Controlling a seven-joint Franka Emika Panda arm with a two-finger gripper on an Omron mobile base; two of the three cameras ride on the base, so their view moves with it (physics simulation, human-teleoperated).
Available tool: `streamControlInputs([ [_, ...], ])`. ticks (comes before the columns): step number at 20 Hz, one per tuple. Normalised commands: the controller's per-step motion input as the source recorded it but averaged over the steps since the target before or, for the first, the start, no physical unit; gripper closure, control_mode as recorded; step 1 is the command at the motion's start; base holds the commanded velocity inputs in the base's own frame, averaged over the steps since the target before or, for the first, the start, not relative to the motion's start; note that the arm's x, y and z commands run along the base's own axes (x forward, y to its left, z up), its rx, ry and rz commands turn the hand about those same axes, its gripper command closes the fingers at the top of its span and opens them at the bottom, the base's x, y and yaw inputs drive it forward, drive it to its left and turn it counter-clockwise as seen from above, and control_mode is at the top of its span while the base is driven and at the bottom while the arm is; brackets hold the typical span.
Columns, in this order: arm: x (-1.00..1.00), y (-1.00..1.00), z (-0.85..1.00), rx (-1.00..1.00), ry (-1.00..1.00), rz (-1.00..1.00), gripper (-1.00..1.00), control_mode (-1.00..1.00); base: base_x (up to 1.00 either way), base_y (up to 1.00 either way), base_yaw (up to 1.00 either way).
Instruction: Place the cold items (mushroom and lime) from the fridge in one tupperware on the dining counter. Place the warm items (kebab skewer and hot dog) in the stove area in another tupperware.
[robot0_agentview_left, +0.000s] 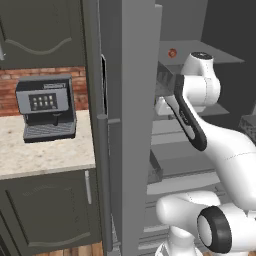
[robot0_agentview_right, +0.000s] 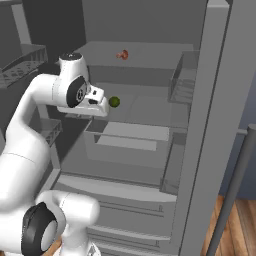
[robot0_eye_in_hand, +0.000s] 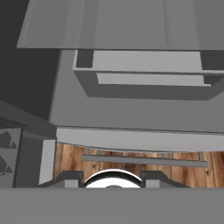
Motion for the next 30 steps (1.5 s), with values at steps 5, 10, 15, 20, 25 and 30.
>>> streamControlInputs([
  [5,0.00,-0.32,0.00,0.02,-0.11,0.00,-1.00,-1.00,0.00,0.00,0.00],
  [10,0.00,-0.73,0.00,0.06,-0.14,0.00,-1.00,-1.00,0.00,0.00,0.00],
  [15,0.10,-0.59,0.00,0.04,-0.13,0.00,-1.00,-1.00,0.00,0.00,0.00],
  [20,0.38,-0.37,0.00,0.03,-0.09,0.00,-1.00,-1.00,0.00,0.00,0.00],
  [25,0.69,0.12,0.00,0.00,0.00,0.00,-1.00,-1.00,0.00,0.00,0.00],
  [30,0.71,0.22,-0.01,0.05,0.00,0.03,-1.00,-1.00,0.00,0.00,0.00],
])
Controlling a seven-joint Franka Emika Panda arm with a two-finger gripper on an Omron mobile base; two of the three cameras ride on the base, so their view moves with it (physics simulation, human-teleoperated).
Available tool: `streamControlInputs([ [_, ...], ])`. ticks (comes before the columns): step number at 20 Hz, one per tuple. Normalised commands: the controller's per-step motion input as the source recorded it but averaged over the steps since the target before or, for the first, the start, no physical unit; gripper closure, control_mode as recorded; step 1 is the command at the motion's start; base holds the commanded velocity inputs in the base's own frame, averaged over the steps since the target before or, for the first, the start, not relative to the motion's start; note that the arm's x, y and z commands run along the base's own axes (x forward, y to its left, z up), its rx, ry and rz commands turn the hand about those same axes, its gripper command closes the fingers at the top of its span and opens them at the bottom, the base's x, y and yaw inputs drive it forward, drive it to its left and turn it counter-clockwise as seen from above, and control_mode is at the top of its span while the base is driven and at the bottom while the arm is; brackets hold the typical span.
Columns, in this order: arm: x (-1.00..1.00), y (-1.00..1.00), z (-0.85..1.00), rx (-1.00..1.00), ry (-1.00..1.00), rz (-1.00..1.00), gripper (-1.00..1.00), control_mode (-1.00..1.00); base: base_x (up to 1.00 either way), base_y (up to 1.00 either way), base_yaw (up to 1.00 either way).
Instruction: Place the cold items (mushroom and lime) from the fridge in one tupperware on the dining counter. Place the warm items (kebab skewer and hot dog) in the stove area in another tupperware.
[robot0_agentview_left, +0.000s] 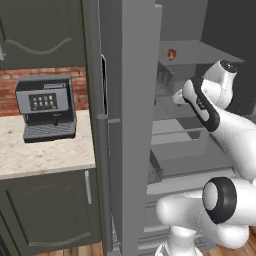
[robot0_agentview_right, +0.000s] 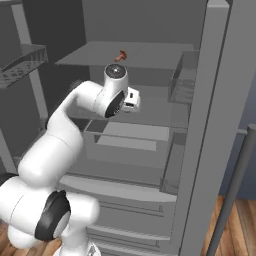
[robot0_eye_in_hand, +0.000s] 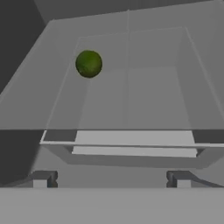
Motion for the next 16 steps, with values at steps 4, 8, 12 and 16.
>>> streamControlInputs([
  [4,0.68,0.01,-0.04,0.17,-0.01,0.18,-1.00,-1.00,0.00,0.00,0.00],
  [8,0.67,0.08,-0.04,0.16,0.00,0.21,-1.00,-1.00,0.00,0.00,0.00],
  [12,0.74,0.24,-0.08,0.11,0.00,0.19,-1.00,-1.00,0.00,0.00,0.00],
  [16,0.64,0.21,-0.27,0.15,0.00,0.18,-1.00,-1.00,0.00,0.00,0.00],
])
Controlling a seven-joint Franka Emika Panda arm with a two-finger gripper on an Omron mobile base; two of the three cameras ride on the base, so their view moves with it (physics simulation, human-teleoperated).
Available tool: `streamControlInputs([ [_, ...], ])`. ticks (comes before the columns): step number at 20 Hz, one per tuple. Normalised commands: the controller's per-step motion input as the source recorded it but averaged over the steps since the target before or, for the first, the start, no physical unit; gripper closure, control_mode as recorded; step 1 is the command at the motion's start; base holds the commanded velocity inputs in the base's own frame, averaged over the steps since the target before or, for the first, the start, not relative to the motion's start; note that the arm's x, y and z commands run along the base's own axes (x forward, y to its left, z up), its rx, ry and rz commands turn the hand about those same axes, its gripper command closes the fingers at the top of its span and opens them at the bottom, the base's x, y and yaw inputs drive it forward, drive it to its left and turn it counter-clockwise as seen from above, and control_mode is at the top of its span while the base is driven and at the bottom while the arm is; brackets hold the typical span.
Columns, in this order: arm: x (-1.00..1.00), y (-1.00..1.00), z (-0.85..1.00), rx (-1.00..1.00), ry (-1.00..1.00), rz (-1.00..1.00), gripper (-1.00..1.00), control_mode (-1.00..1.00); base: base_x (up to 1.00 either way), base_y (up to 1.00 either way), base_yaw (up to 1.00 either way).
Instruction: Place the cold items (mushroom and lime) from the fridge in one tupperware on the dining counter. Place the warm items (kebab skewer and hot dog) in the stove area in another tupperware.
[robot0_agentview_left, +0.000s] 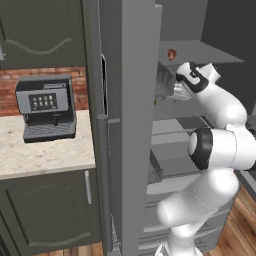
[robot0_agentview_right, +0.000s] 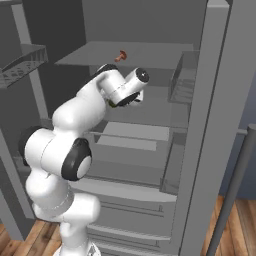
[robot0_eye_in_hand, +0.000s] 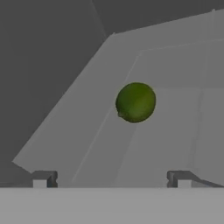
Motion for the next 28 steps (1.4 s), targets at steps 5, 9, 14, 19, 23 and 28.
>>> streamControlInputs([
  [5,0.60,0.21,-0.32,0.13,0.00,0.16,-1.00,-1.00,0.00,0.00,0.00],
  [9,0.66,0.25,-0.22,0.09,0.00,0.14,-1.00,-1.00,0.00,0.00,0.00],
  [14,0.59,0.15,-0.21,0.03,0.00,0.05,-1.00,-1.00,0.00,0.00,0.00],
  [19,0.62,0.13,-0.29,0.00,0.00,0.00,-1.00,-1.00,0.00,0.00,0.00],
  [23,0.76,0.01,-0.56,0.00,0.04,0.04,-1.00,-1.00,0.00,0.00,0.00],
  [28,0.41,0.00,-0.87,0.00,0.03,0.07,-1.00,-1.00,0.00,0.00,0.00],
])
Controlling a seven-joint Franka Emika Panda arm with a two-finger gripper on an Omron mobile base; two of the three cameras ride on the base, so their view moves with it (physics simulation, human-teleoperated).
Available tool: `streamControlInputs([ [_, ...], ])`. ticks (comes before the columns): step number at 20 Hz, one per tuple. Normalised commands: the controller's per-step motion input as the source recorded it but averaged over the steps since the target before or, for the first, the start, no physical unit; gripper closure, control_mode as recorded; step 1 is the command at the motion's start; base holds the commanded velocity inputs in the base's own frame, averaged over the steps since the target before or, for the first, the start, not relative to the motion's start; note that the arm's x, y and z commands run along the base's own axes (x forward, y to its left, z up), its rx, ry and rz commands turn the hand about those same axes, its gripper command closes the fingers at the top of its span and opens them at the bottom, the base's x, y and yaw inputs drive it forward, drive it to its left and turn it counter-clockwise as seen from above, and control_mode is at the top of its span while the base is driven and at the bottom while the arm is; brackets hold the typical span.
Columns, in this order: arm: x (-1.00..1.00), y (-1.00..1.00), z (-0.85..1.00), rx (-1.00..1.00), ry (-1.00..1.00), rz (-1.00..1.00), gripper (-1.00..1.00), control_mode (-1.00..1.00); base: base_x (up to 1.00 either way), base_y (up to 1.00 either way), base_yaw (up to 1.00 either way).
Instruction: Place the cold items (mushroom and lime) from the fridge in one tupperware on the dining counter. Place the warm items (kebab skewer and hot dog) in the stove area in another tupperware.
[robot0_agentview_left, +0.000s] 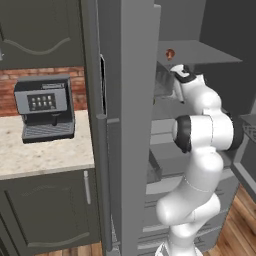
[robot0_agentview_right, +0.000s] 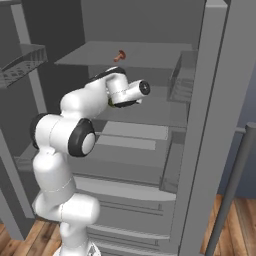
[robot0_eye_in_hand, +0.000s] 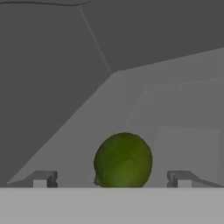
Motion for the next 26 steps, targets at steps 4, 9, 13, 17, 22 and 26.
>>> streamControlInputs([
  [4,-0.13,0.06,-0.70,0.00,0.00,0.04,-1.00,-1.00,0.00,0.00,0.00],
  [9,0.06,0.17,-0.25,0.00,-0.02,0.06,-1.00,-1.00,0.00,0.00,0.00],
  [13,0.67,0.31,-0.13,0.00,-0.02,0.10,-1.00,-1.00,0.00,0.00,0.00],
  [17,0.84,0.17,-0.25,0.00,0.00,0.06,-1.00,-1.00,0.00,0.00,0.00],
  [22,0.06,0.13,-0.78,-0.13,0.04,-0.07,1.00,-1.00,0.00,0.00,0.00],
  [26,-0.11,0.51,-1.00,-0.27,0.13,-0.16,1.00,-1.00,0.00,0.00,0.00],
])
